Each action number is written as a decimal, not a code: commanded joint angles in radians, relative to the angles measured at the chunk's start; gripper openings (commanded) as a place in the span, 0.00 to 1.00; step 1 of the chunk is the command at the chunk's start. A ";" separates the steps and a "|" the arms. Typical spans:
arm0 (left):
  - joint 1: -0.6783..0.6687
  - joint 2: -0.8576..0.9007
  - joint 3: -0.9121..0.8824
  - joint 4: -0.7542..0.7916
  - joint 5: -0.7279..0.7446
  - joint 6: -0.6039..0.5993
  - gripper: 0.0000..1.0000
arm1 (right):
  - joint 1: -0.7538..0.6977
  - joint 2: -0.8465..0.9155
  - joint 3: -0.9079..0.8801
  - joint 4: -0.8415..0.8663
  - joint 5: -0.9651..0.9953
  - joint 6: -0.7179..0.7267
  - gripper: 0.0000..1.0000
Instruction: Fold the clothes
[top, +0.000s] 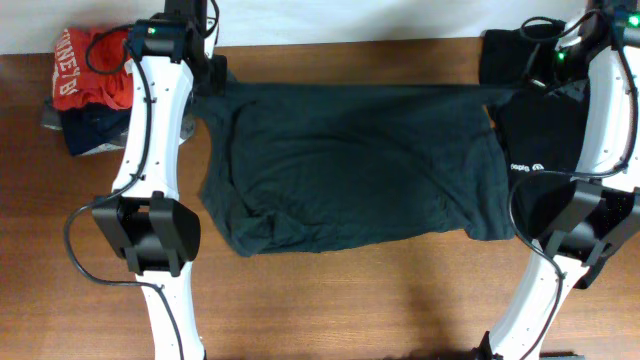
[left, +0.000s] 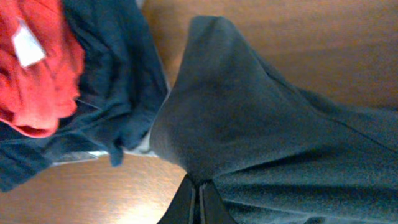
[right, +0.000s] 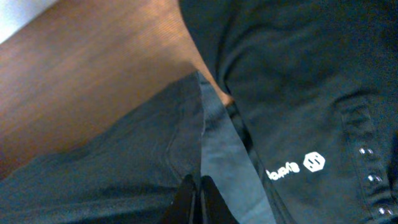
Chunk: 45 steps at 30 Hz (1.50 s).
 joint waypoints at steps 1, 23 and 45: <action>0.012 -0.024 -0.038 -0.011 0.003 0.015 0.01 | -0.037 -0.011 0.011 -0.020 0.064 -0.032 0.04; 0.012 -0.024 -0.225 -0.017 0.044 0.008 0.01 | -0.037 0.019 -0.269 -0.042 0.090 -0.045 0.04; 0.035 -0.045 -0.090 -0.104 0.060 0.008 0.62 | -0.037 -0.013 -0.031 -0.146 -0.031 -0.045 0.69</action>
